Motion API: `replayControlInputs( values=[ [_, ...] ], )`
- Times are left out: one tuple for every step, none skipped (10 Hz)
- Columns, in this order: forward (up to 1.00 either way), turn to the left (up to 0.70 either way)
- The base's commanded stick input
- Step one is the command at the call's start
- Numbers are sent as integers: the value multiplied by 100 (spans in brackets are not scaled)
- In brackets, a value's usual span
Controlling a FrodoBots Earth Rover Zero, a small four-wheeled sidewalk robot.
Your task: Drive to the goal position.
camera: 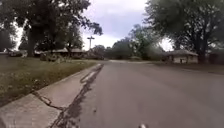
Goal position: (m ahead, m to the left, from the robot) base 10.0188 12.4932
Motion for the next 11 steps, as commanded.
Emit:
replayControlInputs(
  values=[
    [70, 0],
    [70, 0],
    [70, 0],
    [70, 0],
    [70, 0],
    [70, 0],
    [70, 0],
    [70, 17],
    [70, 26],
    [70, 0],
    [70, 0]
  ],
)
